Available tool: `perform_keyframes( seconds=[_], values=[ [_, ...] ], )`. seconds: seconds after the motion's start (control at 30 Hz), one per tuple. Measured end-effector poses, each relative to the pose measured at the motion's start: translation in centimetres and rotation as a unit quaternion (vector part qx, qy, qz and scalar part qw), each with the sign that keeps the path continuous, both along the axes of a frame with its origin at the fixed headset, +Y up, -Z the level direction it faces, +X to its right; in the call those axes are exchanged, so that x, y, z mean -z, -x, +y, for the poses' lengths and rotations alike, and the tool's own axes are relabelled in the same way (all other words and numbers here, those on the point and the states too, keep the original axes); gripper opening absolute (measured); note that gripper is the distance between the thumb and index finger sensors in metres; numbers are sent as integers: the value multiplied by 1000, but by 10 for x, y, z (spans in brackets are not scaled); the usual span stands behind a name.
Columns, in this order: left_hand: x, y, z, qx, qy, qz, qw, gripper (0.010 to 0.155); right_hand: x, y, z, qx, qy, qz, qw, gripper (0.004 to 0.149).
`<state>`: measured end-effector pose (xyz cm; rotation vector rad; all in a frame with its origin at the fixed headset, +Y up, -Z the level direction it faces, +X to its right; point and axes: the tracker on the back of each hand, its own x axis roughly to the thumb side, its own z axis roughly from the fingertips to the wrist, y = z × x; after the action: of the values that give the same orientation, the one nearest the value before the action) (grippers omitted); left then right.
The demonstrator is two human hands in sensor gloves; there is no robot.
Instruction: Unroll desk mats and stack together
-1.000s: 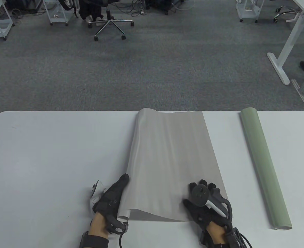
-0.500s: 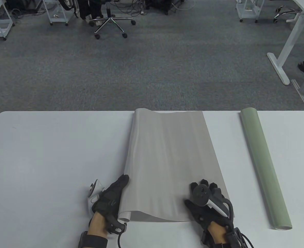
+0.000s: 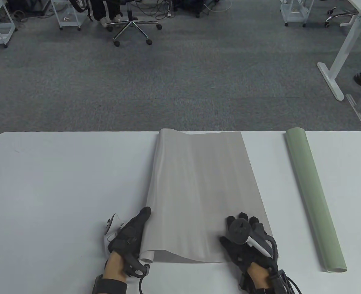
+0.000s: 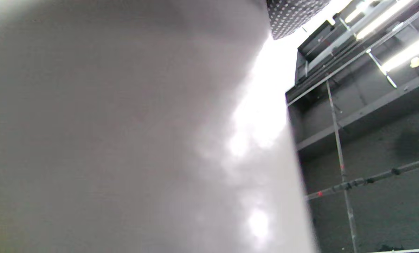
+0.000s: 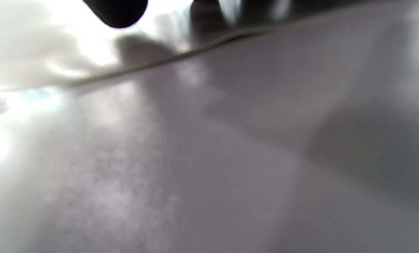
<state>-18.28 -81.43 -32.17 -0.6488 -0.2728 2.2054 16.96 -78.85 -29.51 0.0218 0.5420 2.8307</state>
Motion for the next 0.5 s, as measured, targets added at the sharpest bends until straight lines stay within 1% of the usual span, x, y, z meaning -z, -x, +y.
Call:
perform_keyframes(
  seconds=[0.07, 0.13, 0.2, 0.33, 0.5],
  values=[
    [-1, 1, 0, -12, 5, 3, 1000, 90, 0, 0, 0, 1, 0, -1, 1000, 75],
    [-1, 2, 3, -22, 5, -5, 1000, 93, 1, 0, 0, 7, 1, -2, 1000, 75],
    [-2, 4, 5, -10, -1, -21, 1000, 94, 1, -1, 0, 7, -1, -3, 1000, 75],
    [0, 10, 4, 13, -3, -28, 1000, 94, 1, -1, 0, 6, 0, -1, 1000, 75],
    [0, 24, 9, 49, -13, 4, 999, 92, 2, -2, 0, 5, 2, -2, 1000, 75]
  ],
)
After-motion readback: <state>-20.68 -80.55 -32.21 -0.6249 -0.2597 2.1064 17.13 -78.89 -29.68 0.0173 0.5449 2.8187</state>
